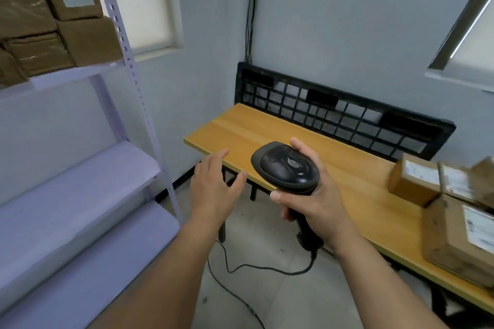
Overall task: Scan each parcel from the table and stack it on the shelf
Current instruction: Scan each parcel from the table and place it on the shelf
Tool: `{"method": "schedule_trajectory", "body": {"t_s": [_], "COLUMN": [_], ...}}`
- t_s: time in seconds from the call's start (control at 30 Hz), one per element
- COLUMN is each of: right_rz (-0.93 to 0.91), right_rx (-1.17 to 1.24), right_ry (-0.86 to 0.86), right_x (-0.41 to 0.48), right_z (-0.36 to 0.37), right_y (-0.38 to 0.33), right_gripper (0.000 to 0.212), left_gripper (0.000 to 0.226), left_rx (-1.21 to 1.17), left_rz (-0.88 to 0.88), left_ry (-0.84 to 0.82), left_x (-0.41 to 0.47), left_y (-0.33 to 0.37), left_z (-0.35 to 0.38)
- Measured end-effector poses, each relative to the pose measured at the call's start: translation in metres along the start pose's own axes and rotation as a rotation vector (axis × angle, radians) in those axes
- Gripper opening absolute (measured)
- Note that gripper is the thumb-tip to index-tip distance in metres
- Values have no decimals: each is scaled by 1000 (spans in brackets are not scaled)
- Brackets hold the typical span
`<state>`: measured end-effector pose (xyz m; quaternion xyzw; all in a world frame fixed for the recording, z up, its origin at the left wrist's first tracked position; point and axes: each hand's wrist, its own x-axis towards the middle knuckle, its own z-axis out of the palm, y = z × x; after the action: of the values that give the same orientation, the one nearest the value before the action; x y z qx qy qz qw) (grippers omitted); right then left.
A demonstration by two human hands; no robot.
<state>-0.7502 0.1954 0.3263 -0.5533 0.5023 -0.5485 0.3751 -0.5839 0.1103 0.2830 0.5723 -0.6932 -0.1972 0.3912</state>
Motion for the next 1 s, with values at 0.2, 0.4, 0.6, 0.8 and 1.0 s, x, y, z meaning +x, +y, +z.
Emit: {"method": "schedule_trajectory", "body": {"t_s": [0.2,0.4,0.6,0.8,1.0], "right_rz": [13,13,31,50,82], "right_rx": [0,22,16,5,-33], "right_ry": [54,98,123,235,395], "right_x": [-48,-93,-132,-166,-200], "right_z": [-98,-190,-267,-326,-378], "right_y": [9,21,31,31,32], "right_gripper": [88,87,88,90,86], "left_gripper": [58,58,58,58,55], "left_rx": [4,32,27,32,-34], "left_rz": [19,34,87,162,225], "left_ry": [-106,-184,-233,-313,-433], "left_x": [-42,-84,-122,-142,-153], "left_y": [69,133,192,244,293], "left_z": [68,132,192,235,281]}}
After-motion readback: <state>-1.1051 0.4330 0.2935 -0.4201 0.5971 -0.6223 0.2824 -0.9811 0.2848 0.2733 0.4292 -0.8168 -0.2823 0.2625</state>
